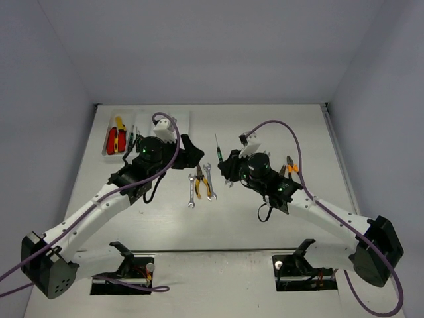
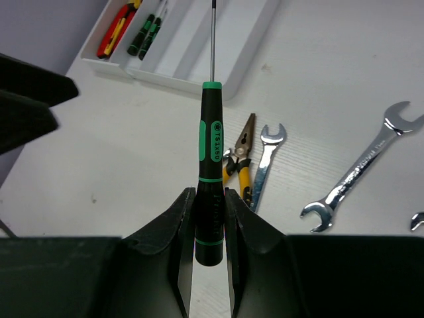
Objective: Sort the tools into containers
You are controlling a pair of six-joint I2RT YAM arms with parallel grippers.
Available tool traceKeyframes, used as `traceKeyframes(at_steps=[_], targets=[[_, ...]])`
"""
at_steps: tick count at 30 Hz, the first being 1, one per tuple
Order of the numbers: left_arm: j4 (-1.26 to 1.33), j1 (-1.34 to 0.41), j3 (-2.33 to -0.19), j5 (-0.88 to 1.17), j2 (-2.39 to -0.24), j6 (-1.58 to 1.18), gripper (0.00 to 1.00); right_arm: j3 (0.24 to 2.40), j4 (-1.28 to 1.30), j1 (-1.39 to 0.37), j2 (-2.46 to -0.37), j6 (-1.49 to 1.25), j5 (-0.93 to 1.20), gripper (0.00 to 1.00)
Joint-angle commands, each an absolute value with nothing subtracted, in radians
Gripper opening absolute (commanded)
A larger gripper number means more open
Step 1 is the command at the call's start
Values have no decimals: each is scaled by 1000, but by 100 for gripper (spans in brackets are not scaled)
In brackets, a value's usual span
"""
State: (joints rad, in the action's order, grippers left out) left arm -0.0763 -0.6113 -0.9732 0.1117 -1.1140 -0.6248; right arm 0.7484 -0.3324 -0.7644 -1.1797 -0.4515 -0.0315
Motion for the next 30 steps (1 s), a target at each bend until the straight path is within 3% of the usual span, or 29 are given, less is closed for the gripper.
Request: traceKeyframes(at_steps=[1, 10, 19, 27, 30], targets=[[94, -666, -1051, 65, -1147, -664, 64, 746, -503, -792, -1144, -505, -8, 0], [138, -751, -1081, 37, -1232, -675, 63, 727, -564, -833, -1137, -509, 20, 0], [135, -767, -1091, 32, -1275, -692, 50, 721, -583, -845, -1122, -505, 10, 0], [135, -773, -1081, 23, -1284, -692, 17, 710, -589, -845, -1118, -505, 5, 6], [135, -772, -1077, 16, -1284, -692, 4, 709, -589, -845, -1118, -502, 5, 18]])
